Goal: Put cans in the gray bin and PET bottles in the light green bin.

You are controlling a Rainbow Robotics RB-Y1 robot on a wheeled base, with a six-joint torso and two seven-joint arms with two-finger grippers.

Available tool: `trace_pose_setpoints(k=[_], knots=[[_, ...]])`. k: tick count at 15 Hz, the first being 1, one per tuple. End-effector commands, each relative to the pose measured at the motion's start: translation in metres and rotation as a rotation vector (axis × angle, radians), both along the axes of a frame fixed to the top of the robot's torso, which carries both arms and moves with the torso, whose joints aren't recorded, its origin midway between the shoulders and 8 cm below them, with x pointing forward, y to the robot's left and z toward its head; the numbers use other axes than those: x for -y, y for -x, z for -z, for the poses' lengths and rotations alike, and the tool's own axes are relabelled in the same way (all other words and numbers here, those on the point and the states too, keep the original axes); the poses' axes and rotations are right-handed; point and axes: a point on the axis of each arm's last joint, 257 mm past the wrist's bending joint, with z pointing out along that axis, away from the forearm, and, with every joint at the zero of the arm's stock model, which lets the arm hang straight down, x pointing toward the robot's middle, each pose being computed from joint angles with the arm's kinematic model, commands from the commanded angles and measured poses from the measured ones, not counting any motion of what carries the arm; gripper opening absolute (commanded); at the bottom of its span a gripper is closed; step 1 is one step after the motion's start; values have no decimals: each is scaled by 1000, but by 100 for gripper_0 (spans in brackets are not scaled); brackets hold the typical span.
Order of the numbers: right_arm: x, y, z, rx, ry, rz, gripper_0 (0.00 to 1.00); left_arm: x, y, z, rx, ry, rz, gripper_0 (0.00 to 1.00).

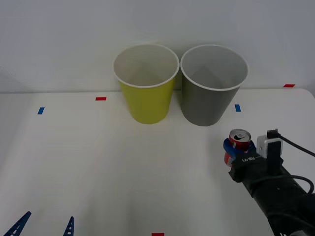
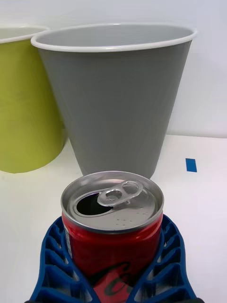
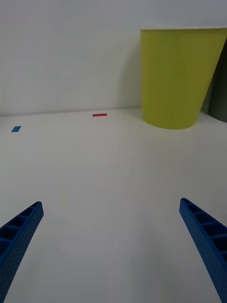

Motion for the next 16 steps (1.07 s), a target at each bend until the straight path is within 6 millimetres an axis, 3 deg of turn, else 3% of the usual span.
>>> trace_pose_setpoints(k=[1, 9, 16], knots=[[8, 10, -47, -50, -26, 23, 0, 0, 0, 0, 0, 0, 0, 100], [5, -16, -112, -26, 27, 33, 0, 0, 0, 0, 0, 0, 0, 100], [-42, -39, -177, 78, -40, -91, 0, 0, 0, 0, 0, 0, 0, 100]])
